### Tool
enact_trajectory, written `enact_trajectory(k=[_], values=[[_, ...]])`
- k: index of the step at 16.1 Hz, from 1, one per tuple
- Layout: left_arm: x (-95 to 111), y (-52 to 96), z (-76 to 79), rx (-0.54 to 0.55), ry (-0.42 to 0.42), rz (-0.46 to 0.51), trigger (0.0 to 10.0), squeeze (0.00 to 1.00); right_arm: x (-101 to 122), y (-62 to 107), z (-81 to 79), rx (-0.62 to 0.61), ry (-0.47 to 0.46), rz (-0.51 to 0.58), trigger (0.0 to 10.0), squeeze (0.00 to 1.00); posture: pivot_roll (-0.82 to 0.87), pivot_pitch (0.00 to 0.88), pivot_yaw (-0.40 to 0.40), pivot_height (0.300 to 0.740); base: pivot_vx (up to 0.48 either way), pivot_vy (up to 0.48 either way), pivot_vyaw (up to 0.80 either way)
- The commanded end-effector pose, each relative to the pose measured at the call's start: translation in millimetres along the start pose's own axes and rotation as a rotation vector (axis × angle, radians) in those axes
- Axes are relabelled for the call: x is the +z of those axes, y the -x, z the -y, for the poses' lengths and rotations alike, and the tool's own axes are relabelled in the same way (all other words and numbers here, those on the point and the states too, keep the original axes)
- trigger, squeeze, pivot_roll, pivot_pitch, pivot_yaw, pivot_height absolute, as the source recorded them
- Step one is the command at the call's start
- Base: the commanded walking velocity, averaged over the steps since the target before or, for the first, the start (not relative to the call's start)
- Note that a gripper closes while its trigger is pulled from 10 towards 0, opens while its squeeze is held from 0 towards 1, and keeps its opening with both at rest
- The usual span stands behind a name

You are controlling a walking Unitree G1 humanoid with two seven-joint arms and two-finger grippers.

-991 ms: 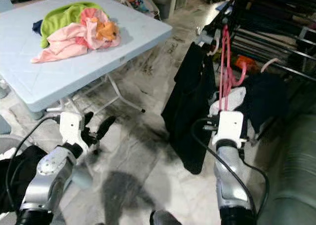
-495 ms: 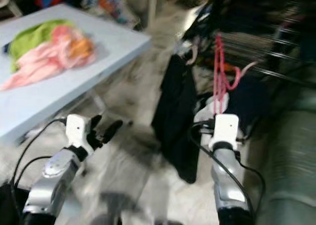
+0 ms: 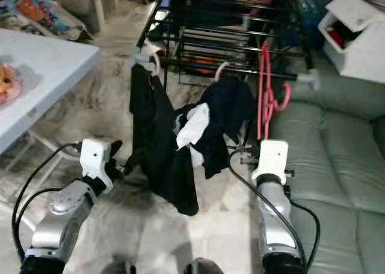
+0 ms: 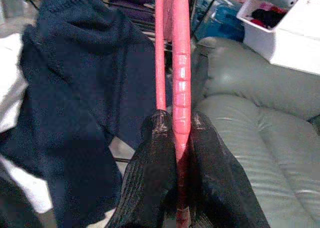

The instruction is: Hang hanger

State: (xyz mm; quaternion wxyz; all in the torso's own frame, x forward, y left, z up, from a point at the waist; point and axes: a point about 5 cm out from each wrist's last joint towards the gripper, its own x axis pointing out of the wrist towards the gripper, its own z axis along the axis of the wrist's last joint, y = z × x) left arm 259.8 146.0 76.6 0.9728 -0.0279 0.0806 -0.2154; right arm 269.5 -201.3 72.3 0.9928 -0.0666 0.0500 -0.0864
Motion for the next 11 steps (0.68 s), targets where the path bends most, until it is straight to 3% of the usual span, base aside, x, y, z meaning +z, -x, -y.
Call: enact_trajectory(k=[1, 3, 6, 9, 11], values=[[1, 1.5, -1.2, 0.001, 0.002, -0.004, 10.0, 0.00, 6, -2.1, -4.6, 0.015, -0.004, 0.027, 10.0, 0.00, -0.04, 0.004, -0.024, 0.740, 0.000, 0.401, 0.00], [0, 1.3, 0.1, -0.014, 0.009, -0.010, 10.0, 0.00, 7, -1.4, -3.9, 0.005, 0.009, 0.036, 10.0, 0.00, -0.04, 0.005, -0.022, 0.740, 0.000, 0.480, 0.00], [1, 1.6, 0.4, -0.016, -0.006, -0.007, 10.0, 0.00, 5, -2.8, 9.4, -0.099, 0.062, 0.020, 10.0, 0.00, -0.04, 0.004, -0.021, 0.740, 0.000, 0.470, 0.00], [2, 1.0, 0.5, -0.014, -0.027, -0.002, 10.0, 0.00, -13, -4.0, 31.9, -0.259, 0.019, -0.121, 10.0, 0.00, -0.04, 0.004, -0.021, 0.740, 0.000, 0.000, 0.00], [2, 1.2, 0.8, -0.020, -0.027, 0.000, 10.0, 0.00, -18, -2.9, 36.6, -0.298, -0.003, -0.160, 10.0, 0.00, -0.04, 0.002, -0.022, 0.740, 0.000, 0.000, 0.00]])
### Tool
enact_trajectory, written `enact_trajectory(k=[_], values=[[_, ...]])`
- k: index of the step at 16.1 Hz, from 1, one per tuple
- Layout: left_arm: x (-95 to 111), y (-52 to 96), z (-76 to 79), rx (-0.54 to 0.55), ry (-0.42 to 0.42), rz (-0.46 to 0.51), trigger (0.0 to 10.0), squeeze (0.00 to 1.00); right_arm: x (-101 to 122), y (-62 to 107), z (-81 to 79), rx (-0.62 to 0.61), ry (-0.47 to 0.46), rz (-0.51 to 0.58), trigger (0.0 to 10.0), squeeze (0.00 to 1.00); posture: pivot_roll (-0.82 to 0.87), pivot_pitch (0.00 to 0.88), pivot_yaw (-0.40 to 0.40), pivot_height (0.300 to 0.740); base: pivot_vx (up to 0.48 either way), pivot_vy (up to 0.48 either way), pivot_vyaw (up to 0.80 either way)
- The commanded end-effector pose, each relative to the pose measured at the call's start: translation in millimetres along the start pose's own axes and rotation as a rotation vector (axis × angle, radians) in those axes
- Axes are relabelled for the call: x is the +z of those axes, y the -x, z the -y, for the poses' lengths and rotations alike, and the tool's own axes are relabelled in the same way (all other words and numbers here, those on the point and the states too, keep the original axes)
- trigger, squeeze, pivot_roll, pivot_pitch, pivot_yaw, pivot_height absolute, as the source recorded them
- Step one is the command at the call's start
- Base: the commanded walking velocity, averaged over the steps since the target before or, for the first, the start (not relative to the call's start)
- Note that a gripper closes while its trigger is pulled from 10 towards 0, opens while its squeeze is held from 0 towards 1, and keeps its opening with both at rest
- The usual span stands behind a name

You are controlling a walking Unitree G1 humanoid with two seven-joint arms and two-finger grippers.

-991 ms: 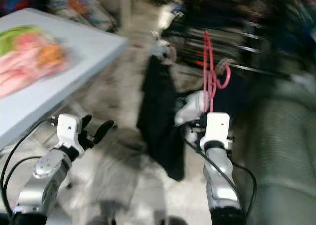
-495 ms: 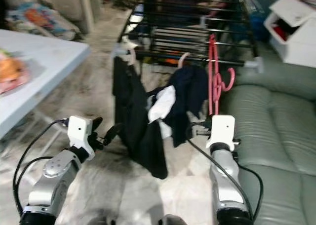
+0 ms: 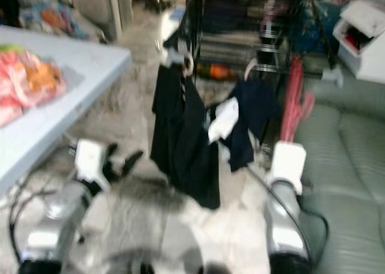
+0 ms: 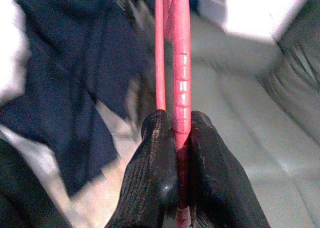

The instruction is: Hang hanger

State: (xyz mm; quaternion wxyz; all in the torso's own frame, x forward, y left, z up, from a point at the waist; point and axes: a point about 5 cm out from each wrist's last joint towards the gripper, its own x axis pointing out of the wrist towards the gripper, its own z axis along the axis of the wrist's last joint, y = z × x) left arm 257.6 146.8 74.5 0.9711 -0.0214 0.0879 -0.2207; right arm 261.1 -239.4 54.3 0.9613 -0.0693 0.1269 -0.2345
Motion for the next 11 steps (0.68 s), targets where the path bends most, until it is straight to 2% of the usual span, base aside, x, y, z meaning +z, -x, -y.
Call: enact_trajectory(k=[1, 3, 5, 9, 11], values=[[5, -0.7, 1.5, -0.023, -0.014, 0.017, 10.0, 0.00, -4, -2.7, 5.3, -0.051, -0.028, -0.053, 10.0, 0.00, -0.04, 0.001, -0.022, 0.740, 0.000, 0.000, 0.00], [5, -0.2, 2.5, -0.038, -0.018, 0.021, 10.0, 0.00, -12, -2.5, 8.2, -0.082, -0.047, -0.112, 10.0, 0.00, -0.03, 0.001, -0.021, 0.740, 0.000, 0.000, 0.00], [6, 0.4, 2.7, -0.052, -0.017, 0.027, 10.0, 0.00, -18, -1.0, 1.2, -0.056, -0.067, -0.159, 10.0, 0.00, -0.03, 0.000, -0.020, 0.740, 0.000, 0.000, 0.00], [7, 0.4, 3.3, -0.064, -0.020, 0.025, 10.0, 0.00, -26, 0.1, -17.7, 0.075, -0.083, -0.242, 10.0, 0.00, -0.03, 0.004, -0.020, 0.740, 0.394, 0.000, 0.00], [7, 0.3, 4.7, -0.069, -0.019, 0.025, 10.0, 0.00, -26, -1.2, -21.6, 0.098, -0.083, -0.250, 10.0, 0.00, -0.03, 0.007, -0.019, 0.740, 0.429, 0.000, 0.00]])
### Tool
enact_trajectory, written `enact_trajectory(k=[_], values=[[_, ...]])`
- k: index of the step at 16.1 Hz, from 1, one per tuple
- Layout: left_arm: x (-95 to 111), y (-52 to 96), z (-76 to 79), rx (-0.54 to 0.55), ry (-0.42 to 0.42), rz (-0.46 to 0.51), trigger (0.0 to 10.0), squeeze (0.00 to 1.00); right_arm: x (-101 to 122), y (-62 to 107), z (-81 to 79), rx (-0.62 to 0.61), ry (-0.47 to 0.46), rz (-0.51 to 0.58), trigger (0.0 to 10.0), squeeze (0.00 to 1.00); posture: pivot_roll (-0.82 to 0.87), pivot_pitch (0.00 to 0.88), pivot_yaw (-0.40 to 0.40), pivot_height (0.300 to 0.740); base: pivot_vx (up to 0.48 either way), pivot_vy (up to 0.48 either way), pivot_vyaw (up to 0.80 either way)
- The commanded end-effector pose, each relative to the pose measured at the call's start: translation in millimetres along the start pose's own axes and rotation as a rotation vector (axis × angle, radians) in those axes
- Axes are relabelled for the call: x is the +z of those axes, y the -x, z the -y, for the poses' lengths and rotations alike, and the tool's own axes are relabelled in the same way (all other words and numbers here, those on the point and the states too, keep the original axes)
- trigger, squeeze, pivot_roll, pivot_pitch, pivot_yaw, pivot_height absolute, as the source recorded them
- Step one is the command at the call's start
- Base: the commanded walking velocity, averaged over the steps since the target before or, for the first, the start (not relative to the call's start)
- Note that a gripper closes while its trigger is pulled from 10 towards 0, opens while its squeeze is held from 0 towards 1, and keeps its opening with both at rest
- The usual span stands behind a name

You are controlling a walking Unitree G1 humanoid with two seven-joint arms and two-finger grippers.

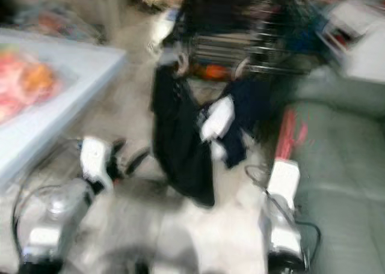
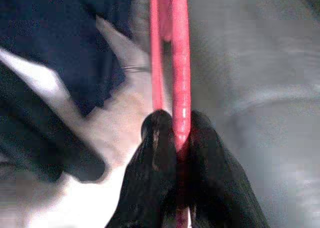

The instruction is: Hang hanger

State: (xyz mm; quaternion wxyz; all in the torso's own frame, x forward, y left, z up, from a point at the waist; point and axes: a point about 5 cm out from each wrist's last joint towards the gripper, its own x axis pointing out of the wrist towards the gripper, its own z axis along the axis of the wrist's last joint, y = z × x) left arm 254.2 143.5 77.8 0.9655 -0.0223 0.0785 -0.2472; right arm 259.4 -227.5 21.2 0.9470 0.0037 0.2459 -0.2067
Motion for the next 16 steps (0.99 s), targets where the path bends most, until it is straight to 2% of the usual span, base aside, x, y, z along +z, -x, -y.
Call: enact_trajectory(k=[1, 6, 9, 12, 14, 16], values=[[4, -1.8, 0.5, -0.017, -0.012, 0.008, 10.0, 0.00, 7, -1.9, -7.6, 0.033, -0.002, 0.013, 10.0, 0.00, -0.03, 0.007, -0.019, 0.740, 0.431, 0.000, 0.00], [3, -1.1, 3.8, -0.027, -0.010, 0.005, 10.0, 0.00, 11, -7.1, -7.8, 0.035, 0.001, 0.014, 10.0, 0.00, -0.03, 0.009, -0.018, 0.740, 0.429, 0.000, 0.00], [3, -2.3, 5.4, -0.023, -0.016, 0.004, 10.0, 0.00, 18, -9.6, -1.7, -0.034, 0.024, 0.044, 10.0, 0.00, -0.03, 0.015, -0.018, 0.740, 0.000, 0.000, 0.00], [3, -1.9, 4.7, -0.019, -0.013, 0.003, 10.0, 0.00, 18, -10.3, -2.1, -0.035, 0.024, 0.046, 10.0, 0.00, -0.03, 0.016, -0.020, 0.740, 0.000, 0.000, -0.80], [4, -1.8, 7.1, -0.055, 0.002, 0.015, 10.0, 0.00, 18, -11.5, -3.6, -0.019, 0.017, 0.044, 10.0, 0.00, -0.03, 0.015, -0.019, 0.740, 0.000, 0.000, -0.74], [5, -1.4, 8.2, -0.065, 0.010, 0.021, 10.0, 0.00, 18, -12.0, -4.2, -0.007, 0.017, 0.043, 10.0, 0.00, -0.03, 0.015, -0.019, 0.740, 0.131, 0.000, 0.00]])
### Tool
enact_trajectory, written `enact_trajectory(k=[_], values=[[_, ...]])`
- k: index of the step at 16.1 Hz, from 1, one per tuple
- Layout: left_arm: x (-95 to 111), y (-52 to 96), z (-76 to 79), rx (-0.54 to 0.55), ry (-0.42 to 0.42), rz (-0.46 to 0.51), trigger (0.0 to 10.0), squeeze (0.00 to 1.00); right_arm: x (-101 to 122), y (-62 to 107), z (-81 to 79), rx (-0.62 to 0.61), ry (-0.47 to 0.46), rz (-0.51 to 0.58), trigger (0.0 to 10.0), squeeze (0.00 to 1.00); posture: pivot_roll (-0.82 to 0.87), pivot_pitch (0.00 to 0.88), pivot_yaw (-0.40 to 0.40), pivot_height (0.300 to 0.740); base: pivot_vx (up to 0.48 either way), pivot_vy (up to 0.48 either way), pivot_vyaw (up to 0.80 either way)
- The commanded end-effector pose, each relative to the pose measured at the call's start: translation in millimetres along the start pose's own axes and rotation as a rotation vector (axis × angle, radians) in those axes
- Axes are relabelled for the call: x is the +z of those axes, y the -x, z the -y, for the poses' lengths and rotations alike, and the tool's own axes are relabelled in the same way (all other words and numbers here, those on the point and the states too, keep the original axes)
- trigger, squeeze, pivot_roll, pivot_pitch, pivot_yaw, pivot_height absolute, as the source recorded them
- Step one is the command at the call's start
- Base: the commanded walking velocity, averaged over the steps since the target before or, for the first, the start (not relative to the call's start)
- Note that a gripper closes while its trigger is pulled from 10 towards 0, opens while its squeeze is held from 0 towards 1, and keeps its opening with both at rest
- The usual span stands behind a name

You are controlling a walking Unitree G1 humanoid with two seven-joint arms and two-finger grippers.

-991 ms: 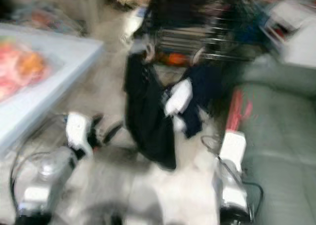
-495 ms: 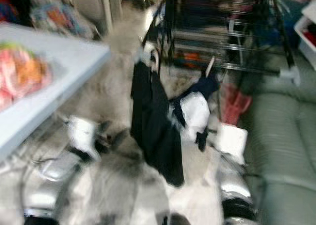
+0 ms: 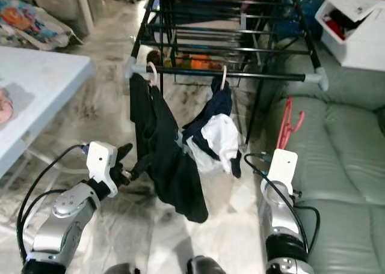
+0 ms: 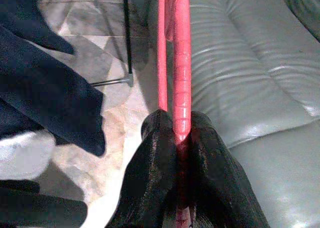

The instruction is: Hang hanger

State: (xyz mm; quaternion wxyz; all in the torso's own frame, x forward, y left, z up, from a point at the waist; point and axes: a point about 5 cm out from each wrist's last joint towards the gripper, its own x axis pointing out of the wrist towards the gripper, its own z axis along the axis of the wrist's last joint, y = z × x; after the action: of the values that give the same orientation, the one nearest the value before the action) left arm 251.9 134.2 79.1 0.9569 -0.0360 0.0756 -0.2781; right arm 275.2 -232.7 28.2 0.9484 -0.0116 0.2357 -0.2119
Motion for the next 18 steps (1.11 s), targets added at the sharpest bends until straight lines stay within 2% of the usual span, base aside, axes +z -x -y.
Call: enact_trajectory(k=[1, 10, 12, 13, 18], values=[[4, 1.0, -0.3, -0.005, -0.007, 0.012, 10.0, 0.00, 4, -0.9, -3.8, 0.019, -0.009, 0.014, 10.0, 0.00, -0.03, 0.015, -0.019, 0.740, 0.345, 0.000, 0.00], [3, 0.1, 1.6, -0.016, 0.000, 0.016, 10.0, 0.00, 15, -6.7, -6.1, 0.072, 0.006, 0.043, 10.0, 0.00, -0.03, 0.015, -0.020, 0.740, 0.403, 0.000, 0.00], [3, -0.1, 1.9, -0.016, -0.003, 0.013, 10.0, 0.00, 25, -7.6, -1.9, 0.045, -0.006, 0.094, 10.0, 0.00, -0.03, 0.015, -0.020, 0.740, 0.358, 0.000, 0.00], [2, 0.0, 2.2, -0.013, -0.005, 0.007, 10.0, 0.00, 35, -7.3, 1.7, 0.013, 0.008, 0.147, 10.0, 0.00, -0.03, 0.015, -0.020, 0.740, 0.000, 0.000, 0.00], [0, 0.4, 3.3, -0.012, -0.008, -0.003, 10.0, 0.00, 36, -11.3, 11.1, -0.053, 0.004, 0.139, 10.0, 0.00, -0.03, 0.016, -0.024, 0.740, 0.000, 0.000, 0.00]])
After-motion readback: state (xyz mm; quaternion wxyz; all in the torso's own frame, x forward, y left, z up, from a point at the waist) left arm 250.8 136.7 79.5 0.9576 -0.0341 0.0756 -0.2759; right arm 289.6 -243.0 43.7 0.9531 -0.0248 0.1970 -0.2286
